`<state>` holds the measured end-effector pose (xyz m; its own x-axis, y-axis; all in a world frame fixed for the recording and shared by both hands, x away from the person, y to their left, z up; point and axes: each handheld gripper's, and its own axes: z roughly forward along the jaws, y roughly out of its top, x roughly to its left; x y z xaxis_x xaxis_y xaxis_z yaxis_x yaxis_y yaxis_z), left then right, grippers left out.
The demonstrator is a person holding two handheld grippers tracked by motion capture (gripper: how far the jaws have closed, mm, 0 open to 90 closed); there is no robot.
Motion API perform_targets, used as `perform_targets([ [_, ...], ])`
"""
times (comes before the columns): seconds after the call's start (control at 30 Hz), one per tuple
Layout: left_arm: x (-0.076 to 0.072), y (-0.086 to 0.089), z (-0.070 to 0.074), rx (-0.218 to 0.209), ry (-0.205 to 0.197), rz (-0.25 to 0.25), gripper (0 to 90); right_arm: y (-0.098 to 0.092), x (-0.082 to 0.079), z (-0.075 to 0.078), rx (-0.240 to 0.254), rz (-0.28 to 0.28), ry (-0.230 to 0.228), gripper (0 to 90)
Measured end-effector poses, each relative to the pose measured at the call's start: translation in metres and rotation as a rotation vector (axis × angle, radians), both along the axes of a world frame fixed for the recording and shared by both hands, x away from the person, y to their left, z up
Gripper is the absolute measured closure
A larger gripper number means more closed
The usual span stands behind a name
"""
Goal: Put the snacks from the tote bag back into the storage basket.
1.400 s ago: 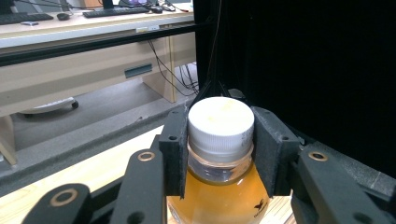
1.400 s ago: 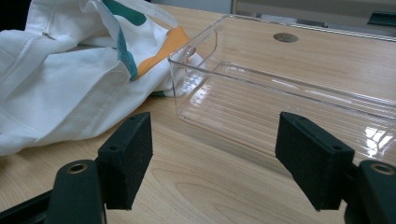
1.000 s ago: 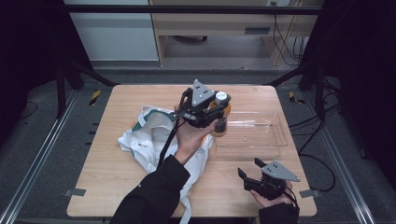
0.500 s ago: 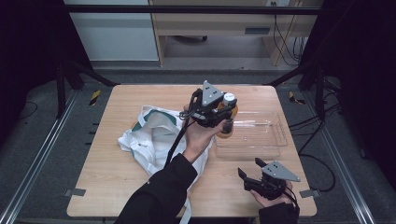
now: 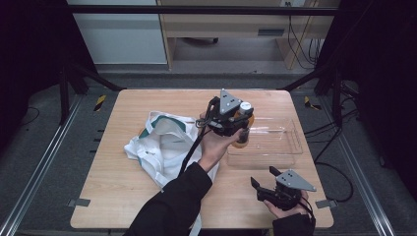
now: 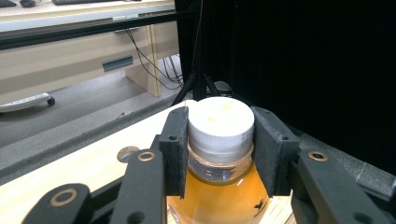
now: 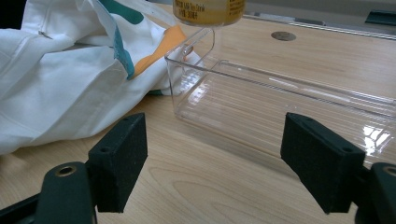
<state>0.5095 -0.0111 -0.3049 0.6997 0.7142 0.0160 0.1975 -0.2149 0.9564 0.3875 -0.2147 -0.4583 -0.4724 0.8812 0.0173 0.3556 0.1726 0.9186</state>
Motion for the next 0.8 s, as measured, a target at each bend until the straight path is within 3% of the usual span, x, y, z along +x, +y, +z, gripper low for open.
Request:
perform_targets([
  [0.8, 0.012, -0.004, -0.034, 0.032, 0.044, 0.015, 58.6, 0.0, 0.0, 0.0, -0.003, 0.0, 0.004, 23.0],
])
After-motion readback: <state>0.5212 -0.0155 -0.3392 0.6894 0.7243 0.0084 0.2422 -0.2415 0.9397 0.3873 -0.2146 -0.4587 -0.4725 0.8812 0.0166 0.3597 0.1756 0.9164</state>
